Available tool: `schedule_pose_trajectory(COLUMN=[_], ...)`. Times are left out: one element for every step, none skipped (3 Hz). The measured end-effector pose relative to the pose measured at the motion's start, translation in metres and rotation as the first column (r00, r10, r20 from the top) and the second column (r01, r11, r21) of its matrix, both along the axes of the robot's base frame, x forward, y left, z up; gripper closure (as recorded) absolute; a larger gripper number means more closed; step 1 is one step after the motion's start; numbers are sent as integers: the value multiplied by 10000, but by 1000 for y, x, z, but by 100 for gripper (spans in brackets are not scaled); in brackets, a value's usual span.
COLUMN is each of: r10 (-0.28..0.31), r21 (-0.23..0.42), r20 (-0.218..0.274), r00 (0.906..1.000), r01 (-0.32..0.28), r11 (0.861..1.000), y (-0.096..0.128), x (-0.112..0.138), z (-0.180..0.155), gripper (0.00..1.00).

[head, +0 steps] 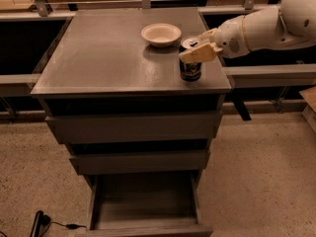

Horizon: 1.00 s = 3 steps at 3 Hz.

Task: Pick pepsi can from bottom drawer and place on counter

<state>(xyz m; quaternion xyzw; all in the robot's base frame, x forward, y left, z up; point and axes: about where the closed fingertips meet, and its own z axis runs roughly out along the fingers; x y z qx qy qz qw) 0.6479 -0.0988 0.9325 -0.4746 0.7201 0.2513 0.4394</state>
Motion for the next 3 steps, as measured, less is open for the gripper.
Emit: schedule_pose_trajectory(r10=[-984,-1468,-1421], r21=[440,1055,1063], r20=[-1296,-2159,-2212], r00=[9867,9653,9648], r01=[1049,1725,1687], r11=[9935,9793,9799], y=[-3,-9,-6], x=[31,48,48], z=[-8,-17,-18], gripper=[83,59,36])
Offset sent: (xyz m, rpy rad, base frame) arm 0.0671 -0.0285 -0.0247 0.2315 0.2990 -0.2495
